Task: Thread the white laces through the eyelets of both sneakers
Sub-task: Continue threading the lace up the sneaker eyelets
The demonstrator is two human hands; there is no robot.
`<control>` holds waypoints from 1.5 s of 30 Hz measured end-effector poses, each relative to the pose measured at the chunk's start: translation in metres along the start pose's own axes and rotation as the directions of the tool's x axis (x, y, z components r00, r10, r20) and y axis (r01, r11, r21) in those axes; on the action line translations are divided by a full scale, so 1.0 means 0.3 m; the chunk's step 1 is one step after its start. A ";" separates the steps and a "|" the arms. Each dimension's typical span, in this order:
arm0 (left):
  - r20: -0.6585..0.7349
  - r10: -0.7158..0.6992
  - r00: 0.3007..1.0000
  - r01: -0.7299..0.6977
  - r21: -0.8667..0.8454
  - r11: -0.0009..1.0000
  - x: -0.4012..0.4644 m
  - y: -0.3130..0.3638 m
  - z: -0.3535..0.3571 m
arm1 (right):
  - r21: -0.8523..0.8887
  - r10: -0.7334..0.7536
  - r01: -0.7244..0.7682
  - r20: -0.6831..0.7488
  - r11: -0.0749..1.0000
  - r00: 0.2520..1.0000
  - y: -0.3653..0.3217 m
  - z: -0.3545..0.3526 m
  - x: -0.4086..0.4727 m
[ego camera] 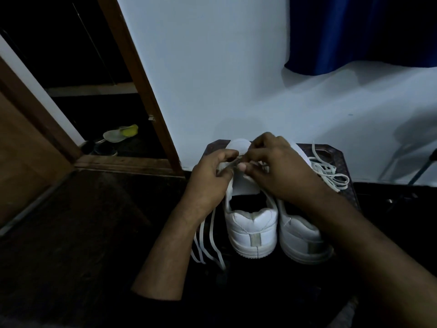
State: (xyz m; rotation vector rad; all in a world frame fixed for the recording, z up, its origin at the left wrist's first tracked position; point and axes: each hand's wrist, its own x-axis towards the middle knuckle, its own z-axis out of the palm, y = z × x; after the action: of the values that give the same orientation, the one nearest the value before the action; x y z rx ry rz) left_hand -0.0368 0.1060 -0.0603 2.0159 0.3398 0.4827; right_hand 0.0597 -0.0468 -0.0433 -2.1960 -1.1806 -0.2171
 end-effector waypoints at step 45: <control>-0.060 -0.018 0.998 0.030 0.203 0.979 0.019 0.007 0.004 | -0.298 0.226 -0.244 -0.096 0.923 0.969 -0.027 -0.062 -0.032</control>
State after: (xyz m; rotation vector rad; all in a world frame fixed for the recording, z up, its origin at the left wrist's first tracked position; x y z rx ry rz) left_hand -0.0312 0.1066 -0.0578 2.1965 0.4646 0.5089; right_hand 0.0502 -0.0615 -0.0290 -2.5604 -0.8850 -0.3841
